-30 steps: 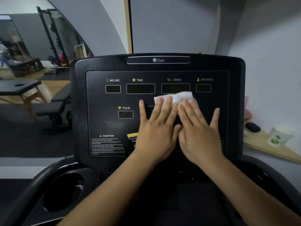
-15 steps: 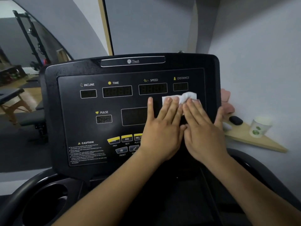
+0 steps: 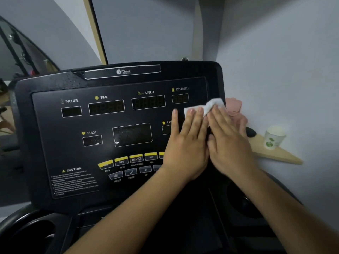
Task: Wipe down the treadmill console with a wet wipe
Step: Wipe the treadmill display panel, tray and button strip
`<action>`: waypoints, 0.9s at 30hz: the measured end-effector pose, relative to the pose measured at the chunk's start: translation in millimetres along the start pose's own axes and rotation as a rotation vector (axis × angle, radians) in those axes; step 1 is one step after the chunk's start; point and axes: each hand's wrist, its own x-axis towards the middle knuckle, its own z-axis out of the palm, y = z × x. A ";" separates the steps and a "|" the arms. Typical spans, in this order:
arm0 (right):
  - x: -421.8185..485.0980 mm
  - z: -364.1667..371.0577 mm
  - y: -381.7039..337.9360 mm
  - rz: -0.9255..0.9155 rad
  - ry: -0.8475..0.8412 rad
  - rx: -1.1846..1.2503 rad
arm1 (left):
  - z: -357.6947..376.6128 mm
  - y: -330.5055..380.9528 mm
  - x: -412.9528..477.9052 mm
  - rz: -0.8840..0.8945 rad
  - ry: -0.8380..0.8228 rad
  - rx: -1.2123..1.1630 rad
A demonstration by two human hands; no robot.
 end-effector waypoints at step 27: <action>-66.7 22.9 -33.5 -0.006 -0.107 -0.036 | 6.2 -8.4 -75.5 0.098 -0.126 -0.016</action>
